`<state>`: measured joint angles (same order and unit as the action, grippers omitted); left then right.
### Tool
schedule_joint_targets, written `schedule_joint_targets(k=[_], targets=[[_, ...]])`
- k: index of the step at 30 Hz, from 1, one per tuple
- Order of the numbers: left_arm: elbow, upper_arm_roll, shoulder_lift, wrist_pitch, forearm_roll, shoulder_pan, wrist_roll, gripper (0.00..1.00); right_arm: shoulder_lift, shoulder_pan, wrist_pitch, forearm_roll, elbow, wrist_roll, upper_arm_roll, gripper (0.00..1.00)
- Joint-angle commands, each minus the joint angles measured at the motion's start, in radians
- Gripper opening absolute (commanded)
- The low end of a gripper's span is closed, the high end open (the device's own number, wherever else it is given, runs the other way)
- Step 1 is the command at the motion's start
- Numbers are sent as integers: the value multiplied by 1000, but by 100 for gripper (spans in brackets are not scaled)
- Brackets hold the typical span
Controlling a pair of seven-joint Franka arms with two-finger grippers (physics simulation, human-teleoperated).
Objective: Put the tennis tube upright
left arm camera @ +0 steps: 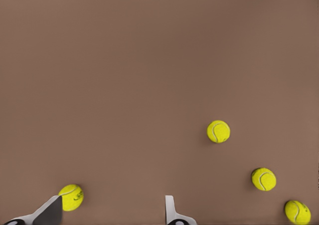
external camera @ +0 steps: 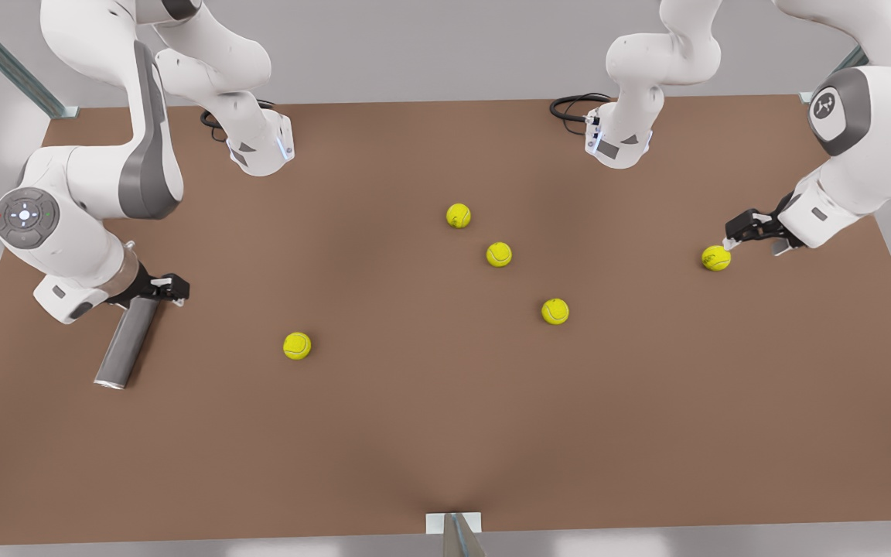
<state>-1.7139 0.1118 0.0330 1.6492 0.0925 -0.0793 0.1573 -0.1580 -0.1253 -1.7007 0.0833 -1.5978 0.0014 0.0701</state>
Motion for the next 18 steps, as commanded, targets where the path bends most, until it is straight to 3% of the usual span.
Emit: schedule_joint_targets(k=[1,3,8,11,16,18], targets=[[0,-1,1,14,-1,-19,87,100,2,7,6,-34,1,43,0,100],[0,-1,1,14,-1,-19,87,100,-6,32,-2,-27,-2,37,0,100],[0,-20,-28,12,-5,-17,93,100,-276,243,-76,-11,-10,118,30,100],[0,-24,-101,11,-5,-17,94,100,-279,338,-366,-5,-129,149,31,100],[0,-24,-116,9,-7,-17,94,100,-291,391,-338,42,-214,213,30,100],[0,-24,-116,9,-7,-17,94,100,-330,394,-442,44,-218,195,30,100]])
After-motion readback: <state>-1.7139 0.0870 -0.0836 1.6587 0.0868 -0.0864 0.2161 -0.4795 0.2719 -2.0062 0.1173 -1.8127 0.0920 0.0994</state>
